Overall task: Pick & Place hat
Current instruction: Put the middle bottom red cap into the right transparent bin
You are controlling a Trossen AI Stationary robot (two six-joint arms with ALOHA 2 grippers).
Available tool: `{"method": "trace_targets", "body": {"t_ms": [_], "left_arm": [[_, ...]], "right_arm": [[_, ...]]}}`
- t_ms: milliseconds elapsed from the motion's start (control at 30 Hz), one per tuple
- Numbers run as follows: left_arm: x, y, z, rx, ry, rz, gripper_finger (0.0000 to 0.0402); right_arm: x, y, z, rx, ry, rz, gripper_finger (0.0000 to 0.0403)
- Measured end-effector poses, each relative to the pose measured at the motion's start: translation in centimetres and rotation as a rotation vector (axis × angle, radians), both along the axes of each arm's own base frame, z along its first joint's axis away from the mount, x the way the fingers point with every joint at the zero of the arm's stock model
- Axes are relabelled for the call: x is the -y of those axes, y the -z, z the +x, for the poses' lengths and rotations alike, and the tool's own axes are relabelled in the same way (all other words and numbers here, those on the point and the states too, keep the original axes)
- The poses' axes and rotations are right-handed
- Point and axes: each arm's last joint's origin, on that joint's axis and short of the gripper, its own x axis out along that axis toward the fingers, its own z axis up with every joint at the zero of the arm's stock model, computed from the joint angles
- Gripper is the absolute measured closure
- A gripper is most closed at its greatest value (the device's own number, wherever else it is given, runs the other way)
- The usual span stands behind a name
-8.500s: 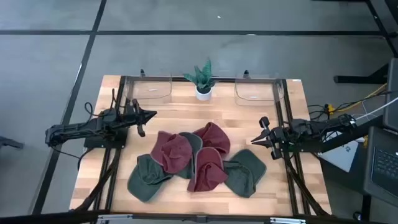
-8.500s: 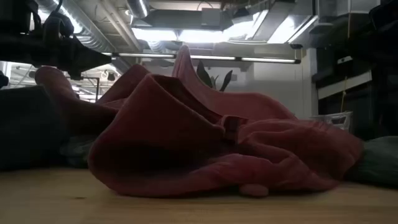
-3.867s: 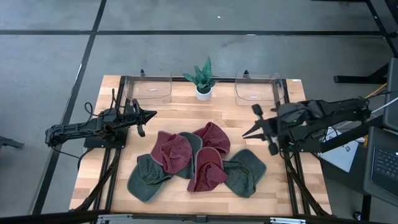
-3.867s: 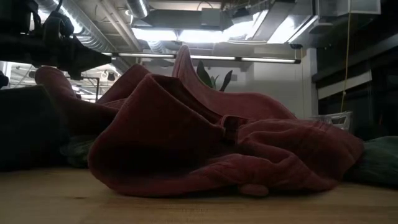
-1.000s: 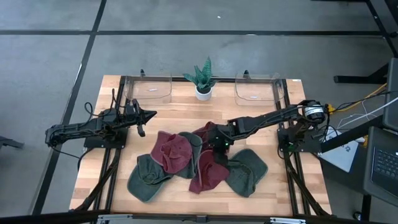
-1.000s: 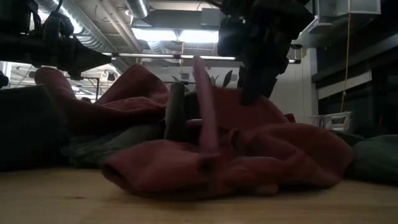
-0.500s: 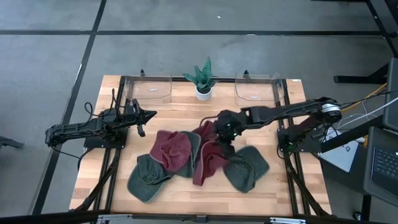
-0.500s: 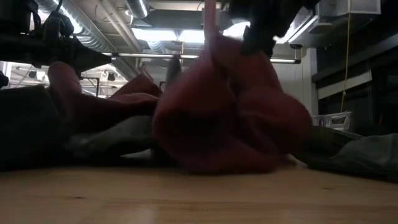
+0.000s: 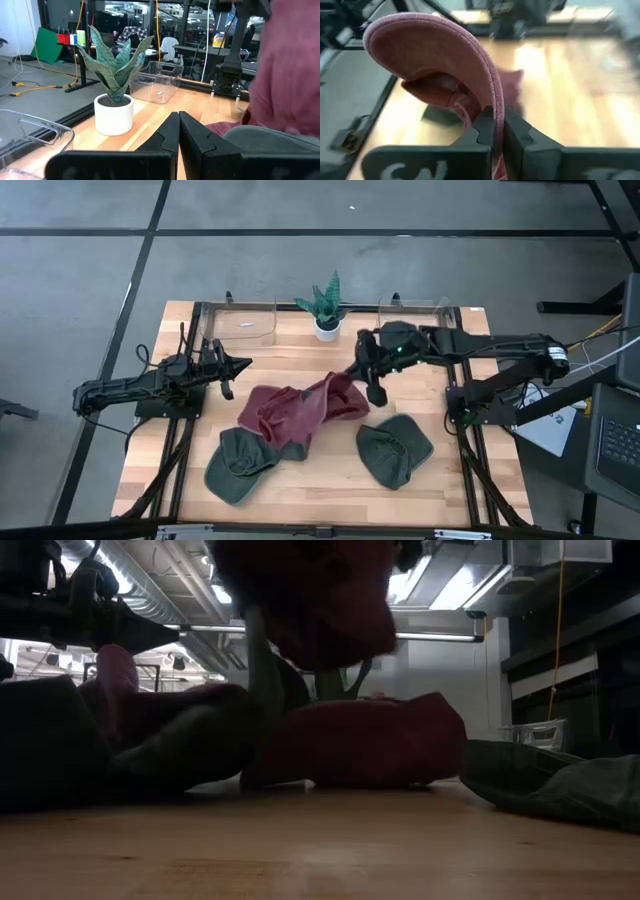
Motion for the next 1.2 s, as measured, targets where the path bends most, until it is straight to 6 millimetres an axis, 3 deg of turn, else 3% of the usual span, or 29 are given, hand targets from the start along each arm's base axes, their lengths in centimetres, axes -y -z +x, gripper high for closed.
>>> {"method": "trace_targets", "body": {"t_ms": [133, 233, 533, 867, 1200], "left_arm": [[0.0, 0.0, 0.0, 0.000, 0.000, 0.000, 0.0398], [0.0, 0.0, 0.0, 0.000, 0.000, 0.000, 0.0398], [0.0, 0.0, 0.0, 0.000, 0.001, 0.000, 0.0398], [0.0, 0.0, 0.0, 0.000, 0.002, 0.000, 0.0398], [0.0, 0.0, 0.0, 0.000, 0.003, 0.000, 0.0398]], "right_arm": [[0.7, -0.5, 0.1, 0.036, 0.054, -0.098, 0.0387], [0.9, 0.3, 0.7, 0.049, 0.084, -0.145, 0.0387], [0.6, 6.3, 2.1, 0.062, 0.098, -0.177, 0.0385], [-1.9, 13.8, 0.2, -0.020, 0.068, -0.160, 0.0383], [-4.2, 17.0, -1.7, -0.147, -0.009, 0.050, 0.0367]]}}
